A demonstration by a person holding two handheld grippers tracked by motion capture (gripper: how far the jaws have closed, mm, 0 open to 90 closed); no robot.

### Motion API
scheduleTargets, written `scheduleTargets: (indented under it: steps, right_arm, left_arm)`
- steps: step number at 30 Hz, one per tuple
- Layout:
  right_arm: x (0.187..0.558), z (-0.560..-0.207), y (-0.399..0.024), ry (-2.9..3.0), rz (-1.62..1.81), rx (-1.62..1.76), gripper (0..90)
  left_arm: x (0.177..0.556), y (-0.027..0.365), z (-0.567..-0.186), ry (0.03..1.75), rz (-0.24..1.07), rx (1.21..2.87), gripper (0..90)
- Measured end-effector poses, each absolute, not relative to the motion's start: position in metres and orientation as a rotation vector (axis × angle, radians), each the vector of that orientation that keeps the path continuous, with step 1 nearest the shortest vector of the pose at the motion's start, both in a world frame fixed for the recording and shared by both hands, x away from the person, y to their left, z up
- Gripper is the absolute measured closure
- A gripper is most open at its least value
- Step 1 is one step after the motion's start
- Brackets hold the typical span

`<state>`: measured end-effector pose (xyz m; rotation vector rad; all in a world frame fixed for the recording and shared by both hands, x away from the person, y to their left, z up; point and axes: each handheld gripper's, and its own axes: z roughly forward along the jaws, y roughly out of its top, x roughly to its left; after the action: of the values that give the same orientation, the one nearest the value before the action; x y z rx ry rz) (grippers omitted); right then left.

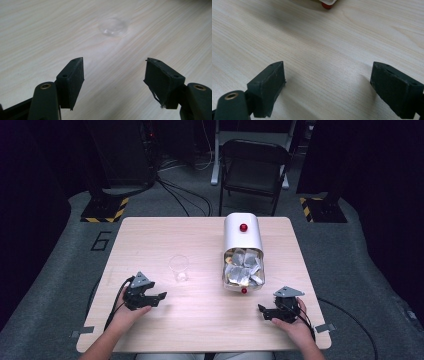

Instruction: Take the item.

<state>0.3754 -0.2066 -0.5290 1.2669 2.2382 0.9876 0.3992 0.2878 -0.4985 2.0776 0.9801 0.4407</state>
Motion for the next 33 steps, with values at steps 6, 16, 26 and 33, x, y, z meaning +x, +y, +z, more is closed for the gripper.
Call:
scheduleTargets:
  steps: [6, 16, 26, 33]
  right_arm:
    - [0.377, -0.529, -0.208, 2.240, 0.991, 1.244, 11.8]
    - [0.377, -0.529, -0.207, 2.241, 0.992, 1.250, 11.7]
    - [0.377, -0.529, -0.207, 2.240, 0.992, 1.250, 11.7]
    - [0.377, -0.529, -0.207, 2.240, 0.992, 1.251, 11.7]
  left_arm:
    - [0.394, 0.277, -0.484, 0.967, 0.389, 2.042, 34.4]
    - [0.389, 0.261, -0.462, 0.941, 0.376, 2.008, 39.1]
    - [0.387, 0.244, -0.440, 0.886, 0.329, 2.009, 45.9]
    - [0.390, 0.227, -0.427, 0.822, 0.336, 2.028, 47.1]
